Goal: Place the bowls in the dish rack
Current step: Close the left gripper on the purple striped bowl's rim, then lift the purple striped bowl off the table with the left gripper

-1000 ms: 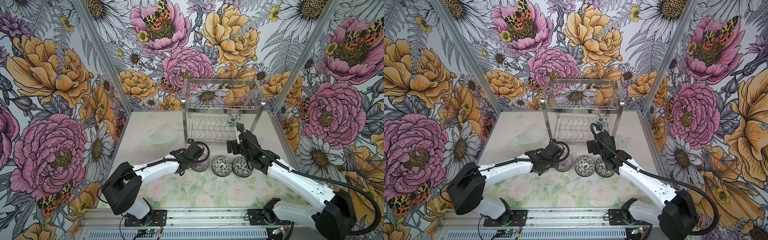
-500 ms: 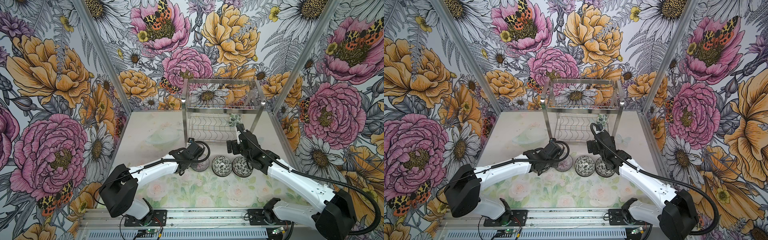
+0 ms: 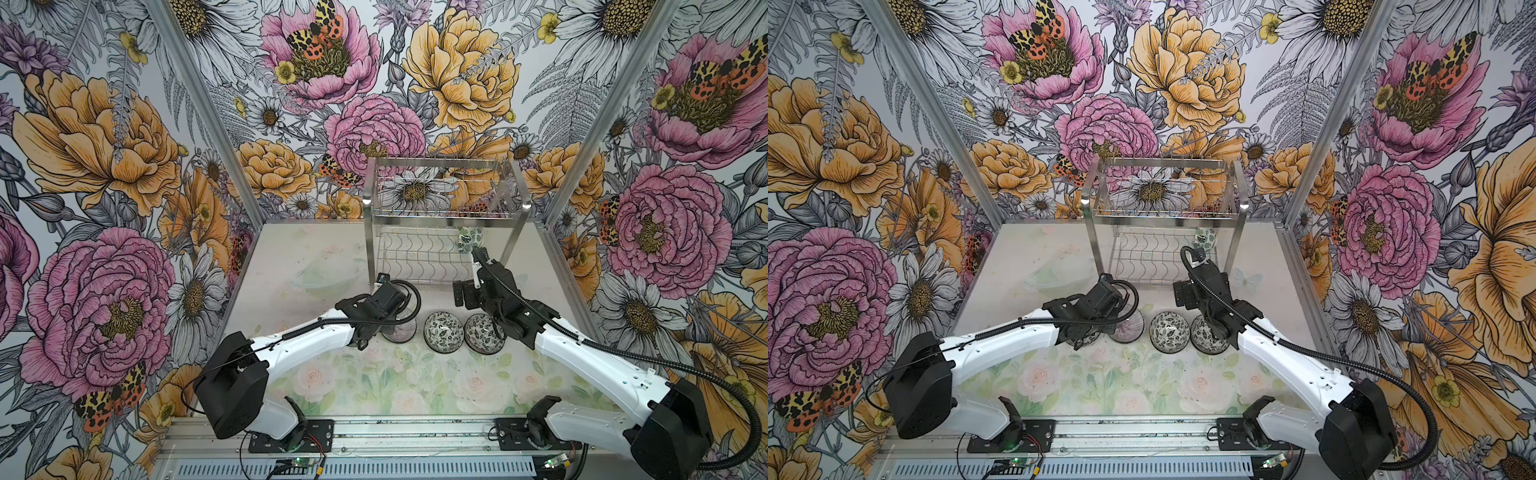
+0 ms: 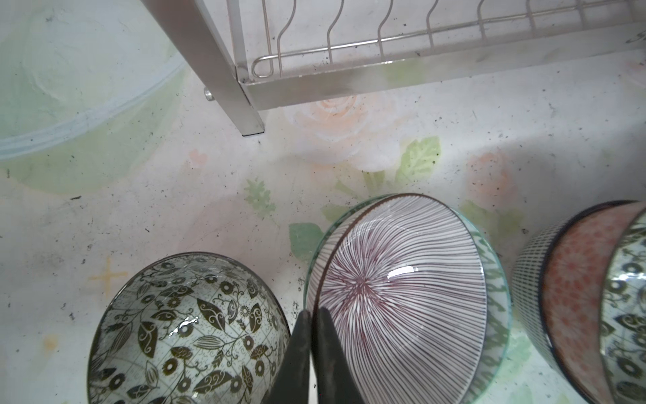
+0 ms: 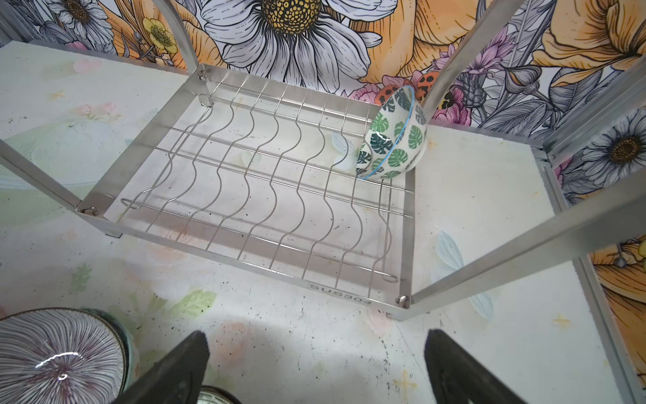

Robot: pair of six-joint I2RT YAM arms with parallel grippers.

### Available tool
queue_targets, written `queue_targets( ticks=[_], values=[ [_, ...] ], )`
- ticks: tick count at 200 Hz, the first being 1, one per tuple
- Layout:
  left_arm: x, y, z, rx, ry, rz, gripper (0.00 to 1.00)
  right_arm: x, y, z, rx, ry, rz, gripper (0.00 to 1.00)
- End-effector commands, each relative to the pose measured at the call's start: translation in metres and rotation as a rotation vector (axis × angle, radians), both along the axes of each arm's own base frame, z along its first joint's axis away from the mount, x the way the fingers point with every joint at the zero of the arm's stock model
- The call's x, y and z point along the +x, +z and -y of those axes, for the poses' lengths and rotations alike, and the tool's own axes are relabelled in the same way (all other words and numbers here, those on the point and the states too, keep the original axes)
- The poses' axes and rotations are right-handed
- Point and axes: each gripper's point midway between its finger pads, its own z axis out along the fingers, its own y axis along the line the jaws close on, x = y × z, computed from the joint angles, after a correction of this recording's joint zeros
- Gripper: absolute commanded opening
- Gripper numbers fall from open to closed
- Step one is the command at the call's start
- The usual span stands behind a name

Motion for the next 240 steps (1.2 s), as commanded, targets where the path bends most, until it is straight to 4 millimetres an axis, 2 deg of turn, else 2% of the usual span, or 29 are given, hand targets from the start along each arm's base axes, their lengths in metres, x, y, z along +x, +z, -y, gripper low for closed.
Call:
queue_targets(
  ticks=[1, 27, 49, 93, 133, 208, 240],
  values=[
    [0.007, 0.01, 0.004, -0.007, 0.001, 0.03, 0.21, 0.002, 0.009, -0.001, 0.015, 0.008, 0.021, 0.99],
    [0.007, 0.009, 0.004, -0.007, 0.0, 0.029, 0.29, 0.002, 0.01, -0.001, 0.016, 0.007, 0.024, 0.99],
    [0.007, 0.006, 0.005, -0.003, 0.0, 0.019, 0.31, 0.002, 0.011, 0.0, 0.017, 0.005, 0.025, 0.99],
    [0.007, -0.021, 0.006, 0.044, -0.001, -0.036, 0.32, 0.0, 0.009, 0.0, 0.017, 0.006, 0.024, 0.99],
    [0.009, -0.026, 0.006, 0.056, 0.006, -0.042, 0.24, -0.001, 0.011, 0.003, 0.018, 0.001, 0.031, 0.99],
    [0.007, -0.013, 0.004, 0.03, 0.008, -0.019, 0.01, -0.001, 0.012, 0.002, 0.017, 0.003, 0.033, 0.99],
    [0.008, -0.009, 0.003, 0.023, 0.011, -0.009, 0.0, -0.002, 0.013, 0.003, 0.019, 0.002, 0.036, 0.99]
  ],
)
